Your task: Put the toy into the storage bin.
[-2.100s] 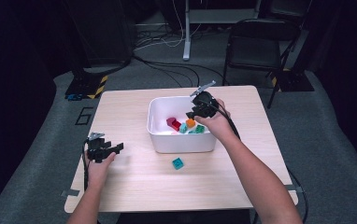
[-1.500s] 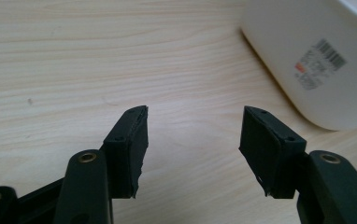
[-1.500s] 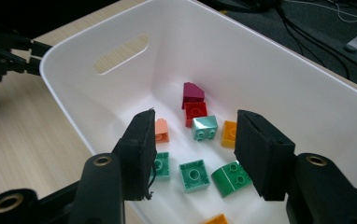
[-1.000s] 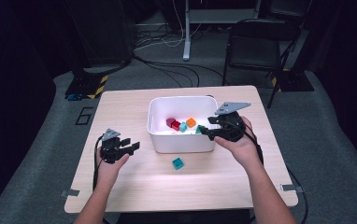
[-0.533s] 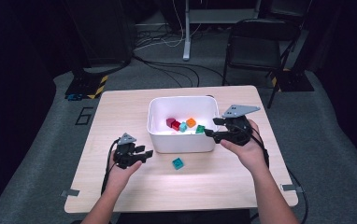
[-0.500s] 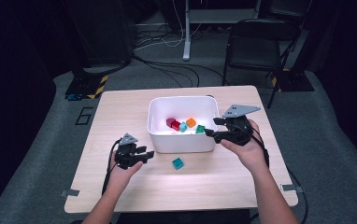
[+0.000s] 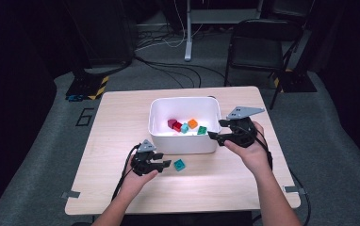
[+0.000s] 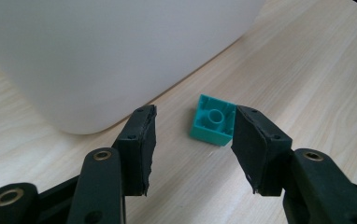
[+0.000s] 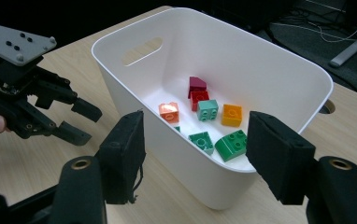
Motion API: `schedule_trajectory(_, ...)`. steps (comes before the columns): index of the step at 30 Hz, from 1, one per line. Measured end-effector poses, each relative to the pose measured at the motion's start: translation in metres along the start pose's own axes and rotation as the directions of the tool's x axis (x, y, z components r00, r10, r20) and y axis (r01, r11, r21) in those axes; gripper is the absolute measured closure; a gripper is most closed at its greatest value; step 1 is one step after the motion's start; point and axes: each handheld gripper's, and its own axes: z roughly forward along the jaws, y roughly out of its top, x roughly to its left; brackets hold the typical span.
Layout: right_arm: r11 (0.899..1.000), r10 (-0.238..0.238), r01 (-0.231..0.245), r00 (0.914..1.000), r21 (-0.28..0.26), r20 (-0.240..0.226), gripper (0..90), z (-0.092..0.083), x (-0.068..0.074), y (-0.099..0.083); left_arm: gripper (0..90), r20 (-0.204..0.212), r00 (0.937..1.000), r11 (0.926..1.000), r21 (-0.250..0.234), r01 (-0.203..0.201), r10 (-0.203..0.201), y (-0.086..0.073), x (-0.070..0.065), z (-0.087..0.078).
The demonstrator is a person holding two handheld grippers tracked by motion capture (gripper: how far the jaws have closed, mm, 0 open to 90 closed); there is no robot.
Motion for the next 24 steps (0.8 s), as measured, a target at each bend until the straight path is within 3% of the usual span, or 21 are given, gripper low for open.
schedule_trajectory(11, 1.0, -0.018, 0.018, 0.9997, -0.013, -0.019, 30.9, -0.002, 0.003, 0.0, 47.3, 0.048, 0.9984, 0.9987, 0.04, -0.032, 0.03, 0.0, -0.009, 0.025)
schedule_trajectory(19, 0.999, -0.027, 0.026, 0.9991, -0.041, -0.033, 33.7, -0.005, 0.006, 0.001, 46.2, 0.054, 0.9968, 0.9957, 0.068, -0.063, 0.059, -0.001, -0.012, 0.04)
schedule_trajectory(20, 0.999, -0.024, 0.023, 0.9991, -0.047, -0.034, 33.8, -0.006, 0.006, 0.001, 46.2, 0.052, 0.9976, 0.9958, 0.077, -0.05, 0.046, -0.002, -0.014, 0.041)
schedule_trajectory(24, 0.998, -0.022, 0.019, 0.999, -0.064, -0.038, 33.9, -0.008, 0.005, 0.001, 46.3, 0.05, 0.9972, 0.994, 0.092, -0.06, 0.055, -0.002, -0.014, 0.047)
